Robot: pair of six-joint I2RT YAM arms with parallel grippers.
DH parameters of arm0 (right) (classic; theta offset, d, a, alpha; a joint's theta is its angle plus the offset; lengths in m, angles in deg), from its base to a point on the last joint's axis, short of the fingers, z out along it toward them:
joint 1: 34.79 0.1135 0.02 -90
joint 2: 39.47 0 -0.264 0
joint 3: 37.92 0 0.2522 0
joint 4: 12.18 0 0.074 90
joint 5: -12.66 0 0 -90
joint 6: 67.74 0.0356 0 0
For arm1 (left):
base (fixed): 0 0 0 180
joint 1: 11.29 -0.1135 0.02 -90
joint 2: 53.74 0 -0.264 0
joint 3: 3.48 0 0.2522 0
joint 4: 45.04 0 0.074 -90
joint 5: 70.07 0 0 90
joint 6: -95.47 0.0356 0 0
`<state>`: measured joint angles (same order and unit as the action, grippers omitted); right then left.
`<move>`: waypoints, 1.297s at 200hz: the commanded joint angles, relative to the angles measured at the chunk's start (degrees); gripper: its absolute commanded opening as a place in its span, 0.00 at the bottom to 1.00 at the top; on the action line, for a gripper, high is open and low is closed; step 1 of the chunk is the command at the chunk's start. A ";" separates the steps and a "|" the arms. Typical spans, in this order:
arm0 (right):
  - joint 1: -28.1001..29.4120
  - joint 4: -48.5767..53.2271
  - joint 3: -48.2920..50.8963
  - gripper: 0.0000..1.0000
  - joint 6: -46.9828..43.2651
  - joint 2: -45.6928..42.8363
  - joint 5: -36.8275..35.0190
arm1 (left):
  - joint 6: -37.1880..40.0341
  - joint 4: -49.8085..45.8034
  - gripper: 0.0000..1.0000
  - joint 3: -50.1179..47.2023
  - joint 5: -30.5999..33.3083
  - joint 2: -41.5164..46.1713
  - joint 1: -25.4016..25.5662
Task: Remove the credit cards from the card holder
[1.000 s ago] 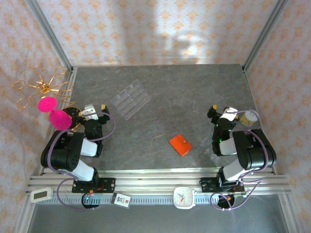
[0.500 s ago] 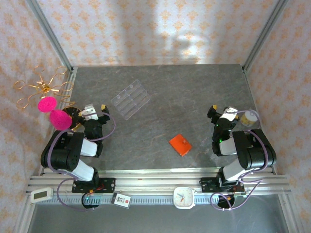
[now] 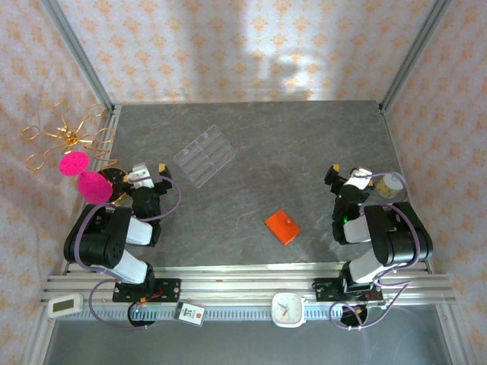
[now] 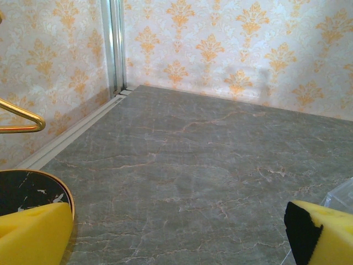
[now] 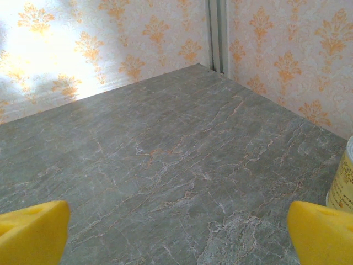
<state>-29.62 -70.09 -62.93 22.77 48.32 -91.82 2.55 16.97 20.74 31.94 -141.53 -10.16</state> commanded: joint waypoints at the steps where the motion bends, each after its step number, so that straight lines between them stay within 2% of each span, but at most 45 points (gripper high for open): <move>1: -0.43 -1.99 -0.62 1.00 -0.43 -0.49 0.07 | 0.64 1.40 0.99 1.19 -1.11 -0.26 -0.07; 108: -0.51 -2.03 -0.64 1.00 -0.46 -0.73 0.45 | 0.63 2.03 0.99 0.98 -0.54 -0.14 -0.14; 125: -0.51 3.90 -2.74 1.00 -0.37 -2.78 1.25 | -0.19 -1.28 0.99 0.70 1.22 3.90 0.06; 164: -0.51 2.49 -1.90 1.00 -0.57 -3.69 0.33 | -0.36 -6.84 0.99 0.25 5.62 12.14 0.91; 192: -0.51 21.09 -10.43 1.00 -0.03 -9.48 -0.61 | -5.47 -15.67 0.99 1.78 8.92 20.91 1.24; 214: -0.35 28.31 -15.00 1.00 8.34 -11.75 -0.33 | -11.16 -21.60 0.99 3.64 8.56 27.17 1.32; 226: 0.47 30.03 -16.41 1.00 13.48 -12.11 -2.86 | -13.56 -25.39 0.99 5.11 8.44 29.64 1.40; 242: 0.50 34.55 -18.77 1.00 26.12 -11.38 -3.71 | -16.49 -29.05 0.99 6.77 8.48 32.26 1.42; 252: -0.53 41.92 -22.41 1.00 33.96 -10.27 1.50 | -19.08 -30.68 0.99 7.42 8.35 33.76 1.39; 259: -0.85 43.56 -24.54 1.00 34.34 -8.52 8.10 | -21.31 -31.06 0.99 7.48 8.13 34.64 1.42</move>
<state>-29.60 -40.92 -81.88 40.89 36.95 -92.26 -10.26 -6.88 26.10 39.19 -109.86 -9.11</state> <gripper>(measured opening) 0.998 0.992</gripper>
